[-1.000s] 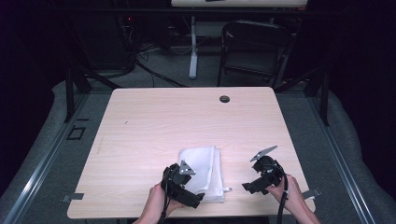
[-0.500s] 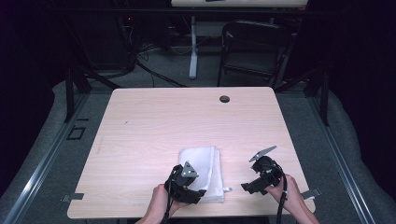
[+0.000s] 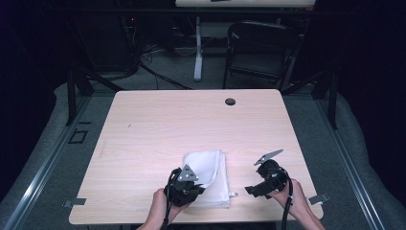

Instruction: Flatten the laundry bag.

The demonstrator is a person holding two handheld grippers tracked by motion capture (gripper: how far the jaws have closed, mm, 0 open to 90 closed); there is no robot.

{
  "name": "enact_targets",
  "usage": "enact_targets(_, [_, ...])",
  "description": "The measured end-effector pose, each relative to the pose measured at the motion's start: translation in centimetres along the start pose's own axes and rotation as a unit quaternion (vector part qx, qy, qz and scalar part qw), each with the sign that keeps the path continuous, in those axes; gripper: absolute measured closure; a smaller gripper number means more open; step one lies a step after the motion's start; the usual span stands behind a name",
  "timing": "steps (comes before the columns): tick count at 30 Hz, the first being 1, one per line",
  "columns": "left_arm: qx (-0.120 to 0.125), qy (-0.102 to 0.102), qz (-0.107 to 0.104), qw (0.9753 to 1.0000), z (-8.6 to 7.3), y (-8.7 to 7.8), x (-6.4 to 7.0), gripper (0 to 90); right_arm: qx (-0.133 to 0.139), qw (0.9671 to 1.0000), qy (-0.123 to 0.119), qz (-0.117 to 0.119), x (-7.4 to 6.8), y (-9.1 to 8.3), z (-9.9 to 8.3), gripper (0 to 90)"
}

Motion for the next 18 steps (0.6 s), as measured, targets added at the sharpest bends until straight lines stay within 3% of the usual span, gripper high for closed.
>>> enact_targets(6, [0.016, -0.015, 0.004, 0.9998, 0.2, -1.3, -0.6, 87.9, 0.012, 0.9998, -0.017, 0.001, -1.1, 0.5, 0.9, 43.6])
enact_targets(10, [0.022, -0.027, 0.004, 0.9994, 0.3, -1.9, -1.1, 88.0, 0.022, 0.9994, -0.026, 0.006, -1.7, 1.1, 1.6, 71.0])
enact_targets(12, [0.025, -0.025, 0.007, 0.9994, 0.4, -2.1, -1.3, 88.0, 0.025, 0.9992, -0.031, 0.006, -1.9, 1.5, 2.0, 80.5])
enact_targets(15, [0.028, -0.032, 0.011, 0.999, 0.6, -2.4, -1.6, 88.0, 0.028, 0.9991, -0.03, 0.007, -2.0, 2.3, 2.8, 88.4])
enact_targets(18, [0.04, -0.044, 0.015, 0.9981, 0.6, -2.9, -2.1, 88.0, 0.03, 0.999, -0.034, 0.007, -2.2, 3.2, 3.5, 90.0])
Point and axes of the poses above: each handheld gripper's, and its own axes: y roughly forward along the jaws, z roughly out of its top, x roughly to its right, the point moved 4 cm from there along y, roughly forward along the jaws, and after that the axes turned 15 degrees about x, right-handed, at the moved point
